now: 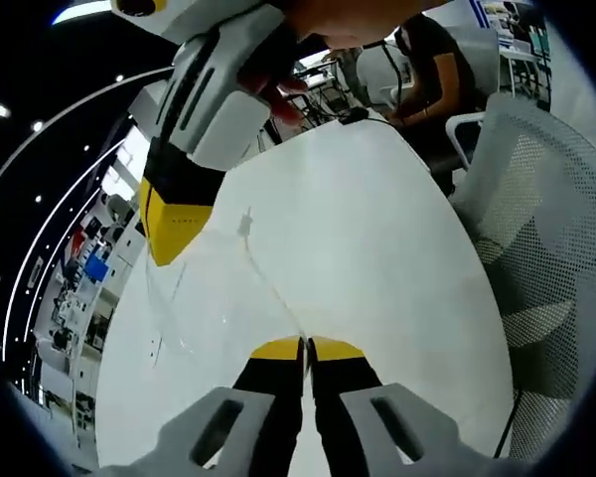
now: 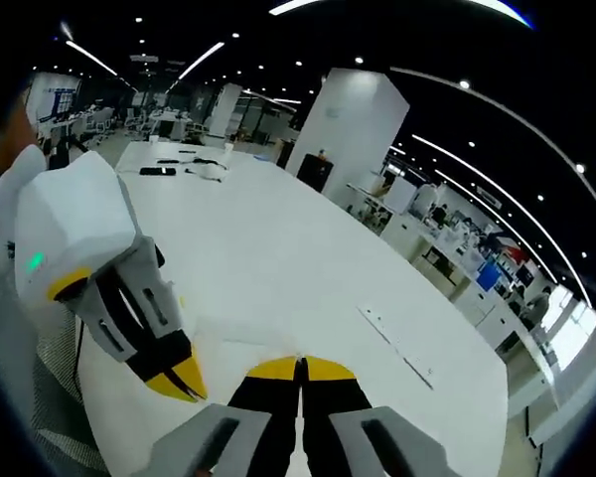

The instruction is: Open the resealable bag by pulling the two sides of the seal apart until the entire bag opening is separated and visibly accessible.

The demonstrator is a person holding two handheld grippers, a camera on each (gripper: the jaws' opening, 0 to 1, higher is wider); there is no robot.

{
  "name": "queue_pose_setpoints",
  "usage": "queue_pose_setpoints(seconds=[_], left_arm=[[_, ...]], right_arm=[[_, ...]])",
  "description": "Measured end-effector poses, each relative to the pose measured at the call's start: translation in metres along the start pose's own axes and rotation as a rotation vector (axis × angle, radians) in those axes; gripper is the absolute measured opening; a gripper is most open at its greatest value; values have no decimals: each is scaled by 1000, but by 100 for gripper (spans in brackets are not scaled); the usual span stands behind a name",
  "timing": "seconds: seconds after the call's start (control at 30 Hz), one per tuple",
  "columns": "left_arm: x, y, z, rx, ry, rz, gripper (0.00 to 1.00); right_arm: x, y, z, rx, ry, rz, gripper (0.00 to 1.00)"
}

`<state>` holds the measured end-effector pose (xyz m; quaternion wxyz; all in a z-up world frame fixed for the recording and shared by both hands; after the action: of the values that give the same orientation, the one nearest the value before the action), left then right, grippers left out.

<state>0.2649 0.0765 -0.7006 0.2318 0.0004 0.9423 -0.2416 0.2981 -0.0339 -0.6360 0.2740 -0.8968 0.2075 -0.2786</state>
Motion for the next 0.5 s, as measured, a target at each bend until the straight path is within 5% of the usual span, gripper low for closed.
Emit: queue_pose_setpoints(seconds=[0.5], left_arm=[[1, 16, 24, -57, 52, -120, 14]], right_arm=[[-12, 17, 37, -66, -18, -151, 0]])
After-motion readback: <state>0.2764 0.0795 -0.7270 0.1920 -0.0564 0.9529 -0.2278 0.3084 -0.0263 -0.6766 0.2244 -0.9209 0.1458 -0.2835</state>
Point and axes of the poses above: the point that each gripper's makers call its tool centre point, and the gripper's own axes: z roughly forward along the fingers, x roughly to its right, y roughly out of its underside, the point moved 9 cm from there along -z, roughly backward along the fingers, and after that the axes turned 14 degrees about -x, right-handed, at the moved point
